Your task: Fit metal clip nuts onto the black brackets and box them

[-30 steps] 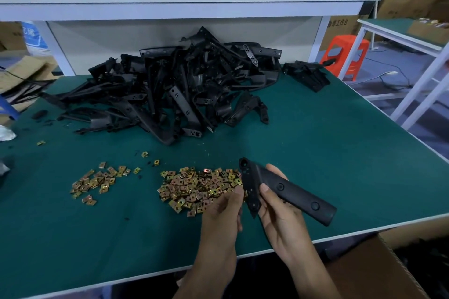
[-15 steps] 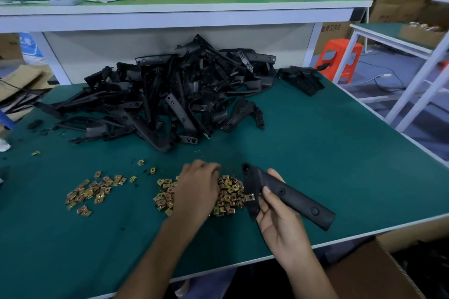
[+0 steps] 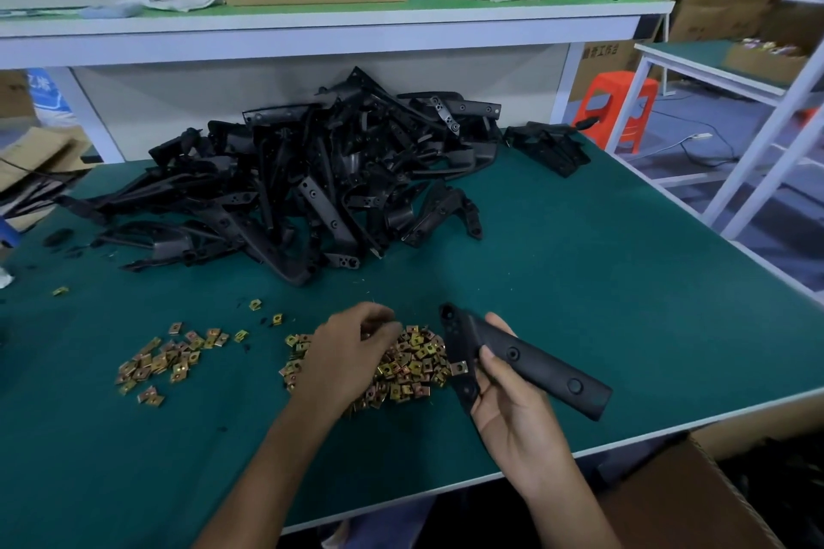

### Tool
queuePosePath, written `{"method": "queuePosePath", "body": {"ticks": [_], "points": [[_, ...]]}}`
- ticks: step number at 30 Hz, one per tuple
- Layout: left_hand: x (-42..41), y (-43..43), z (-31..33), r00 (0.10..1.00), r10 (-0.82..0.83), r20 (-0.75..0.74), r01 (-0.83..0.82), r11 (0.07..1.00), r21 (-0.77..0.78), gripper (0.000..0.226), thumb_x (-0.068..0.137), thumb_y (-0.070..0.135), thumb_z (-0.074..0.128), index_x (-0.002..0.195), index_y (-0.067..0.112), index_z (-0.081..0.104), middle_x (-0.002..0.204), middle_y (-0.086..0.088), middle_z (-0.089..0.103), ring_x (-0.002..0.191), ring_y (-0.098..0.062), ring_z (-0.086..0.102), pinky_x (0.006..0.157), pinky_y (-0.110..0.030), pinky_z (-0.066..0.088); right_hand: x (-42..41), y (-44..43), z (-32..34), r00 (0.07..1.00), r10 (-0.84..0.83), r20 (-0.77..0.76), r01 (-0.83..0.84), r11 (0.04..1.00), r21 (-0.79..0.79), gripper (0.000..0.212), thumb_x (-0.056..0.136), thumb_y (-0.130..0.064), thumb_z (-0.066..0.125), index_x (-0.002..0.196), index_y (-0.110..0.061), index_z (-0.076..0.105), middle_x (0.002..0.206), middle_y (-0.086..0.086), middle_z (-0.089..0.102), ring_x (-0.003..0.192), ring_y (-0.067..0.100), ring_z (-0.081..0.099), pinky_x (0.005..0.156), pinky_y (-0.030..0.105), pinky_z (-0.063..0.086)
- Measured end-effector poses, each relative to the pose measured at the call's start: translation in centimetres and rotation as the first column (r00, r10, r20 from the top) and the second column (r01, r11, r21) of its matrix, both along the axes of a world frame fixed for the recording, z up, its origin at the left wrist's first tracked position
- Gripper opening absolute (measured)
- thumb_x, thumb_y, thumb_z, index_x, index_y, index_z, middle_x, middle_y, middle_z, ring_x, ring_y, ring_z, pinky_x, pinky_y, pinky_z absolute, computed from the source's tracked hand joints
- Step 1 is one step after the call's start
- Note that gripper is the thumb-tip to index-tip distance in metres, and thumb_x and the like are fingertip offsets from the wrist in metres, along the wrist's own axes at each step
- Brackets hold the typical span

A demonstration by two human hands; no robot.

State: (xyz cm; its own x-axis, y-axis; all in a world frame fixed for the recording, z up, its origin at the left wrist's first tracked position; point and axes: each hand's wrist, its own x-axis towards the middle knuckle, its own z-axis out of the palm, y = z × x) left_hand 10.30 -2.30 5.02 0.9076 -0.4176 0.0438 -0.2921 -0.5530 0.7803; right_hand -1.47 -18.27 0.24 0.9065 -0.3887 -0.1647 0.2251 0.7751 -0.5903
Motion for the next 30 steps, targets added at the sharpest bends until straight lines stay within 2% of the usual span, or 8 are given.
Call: {"method": "queuePosePath", "body": {"ticks": [4,6,9,13,16,21,27,30], "points": [[-3.0,-1.2,0.8,0.939,-0.127,-0.319,-0.011,0.917,-0.398,0.012,0.093,0.029,0.070,0.095,0.037,0.078,0.094,0.014,0.077,0.088,0.002,0.069,0.074,-0.013,0.051,0.1,0.0,-0.1,1.000,0.004,-0.025,-0.004,1.000,-0.010,0.044,0.083,-0.012,0.069,0.125,-0.024,0.073,0.134,0.019,0.066,0.110,0.027,0.070,0.103,0.047,0.051],[-3.9,-2.0,0.9,0.870,-0.172,-0.462,-0.102,0.854,-0.510,0.020,0.094,0.017,0.068,0.095,0.032,0.081,0.096,0.005,0.078,0.087,-0.004,0.069,0.075,-0.017,0.052,0.0,0.0,-0.1,0.999,0.013,-0.043,-0.013,1.000,-0.015,0.043,0.084,-0.012,0.066,0.125,-0.024,0.073,0.135,0.019,0.065,0.110,0.028,0.069,0.111,0.048,0.040],[-4.4,-2.5,0.9,0.789,-0.221,-0.574,-0.202,0.789,-0.581,0.021,0.095,0.009,0.064,0.104,0.020,0.081,0.107,-0.009,0.077,0.092,-0.015,0.066,0.085,-0.030,0.050,-0.1,0.0,-0.1,0.999,0.024,-0.044,-0.025,1.000,-0.014,0.043,0.087,-0.011,0.064,0.127,-0.024,0.072,0.136,0.019,0.064,0.115,0.029,0.066,0.112,0.048,0.040],[-4.4,-2.6,0.9,0.762,-0.244,-0.600,-0.235,0.760,-0.606,0.021,0.095,0.008,0.064,0.106,0.016,0.080,0.111,-0.016,0.075,0.094,-0.021,0.061,0.089,-0.038,0.044,-0.1,0.1,0.1,0.999,0.014,-0.047,-0.014,1.000,-0.009,0.044,0.085,-0.011,0.066,0.126,-0.025,0.072,0.136,0.020,0.064,0.121,0.032,0.061,0.114,0.050,0.039],[-4.4,-2.6,0.7,0.762,-0.234,-0.603,-0.237,0.766,-0.598,0.019,0.095,0.009,0.065,0.107,0.014,0.079,0.111,-0.017,0.075,0.097,-0.025,0.063,0.095,-0.046,0.048,-0.2,0.2,0.2,0.999,-0.003,-0.034,0.001,0.999,-0.044,0.043,0.088,-0.010,0.065,0.128,-0.024,0.071,0.133,0.020,0.066,0.110,0.027,0.069,0.101,0.040,0.054],[-3.7,-1.4,0.6,0.788,-0.285,-0.546,-0.158,0.764,-0.626,0.029,0.090,0.003,0.070,0.114,0.019,0.074,0.090,-0.009,0.071,0.077,-0.011,0.065,0.069,-0.020,0.053,-0.2,0.2,0.0,0.999,0.006,-0.050,-0.011,0.995,-0.100,0.047,0.086,-0.006,0.065,0.132,-0.017,0.066,0.126,0.023,0.068,0.103,0.030,0.064,0.091,0.039,0.057],[-2.3,0.5,1.1,0.820,-0.358,-0.446,0.068,0.835,-0.546,0.053,0.089,-0.001,0.071,0.132,0.024,0.053,0.073,-0.002,0.065,0.070,-0.009,0.062,0.068,-0.018,0.050,-0.6,0.8,0.4,0.997,0.024,-0.074,-0.036,0.986,-0.160,0.043,0.079,-0.008,0.070,0.121,-0.014,0.073,0.119,0.024,0.070,0.097,0.029,0.066,0.079,0.035,0.061],[-2.2,0.4,1.7,0.824,-0.352,-0.444,0.087,0.853,-0.515,0.050,0.089,0.001,0.072,0.131,0.023,0.055,0.073,-0.003,0.064,0.071,-0.011,0.061,0.070,-0.021,0.049,-0.5,1.0,0.4,0.996,0.044,-0.076,-0.059,0.976,-0.209,0.037,0.082,-0.007,0.068,0.116,-0.018,0.076,0.120,0.021,0.071,0.097,0.024,0.069,0.086,0.037,0.057]]}}
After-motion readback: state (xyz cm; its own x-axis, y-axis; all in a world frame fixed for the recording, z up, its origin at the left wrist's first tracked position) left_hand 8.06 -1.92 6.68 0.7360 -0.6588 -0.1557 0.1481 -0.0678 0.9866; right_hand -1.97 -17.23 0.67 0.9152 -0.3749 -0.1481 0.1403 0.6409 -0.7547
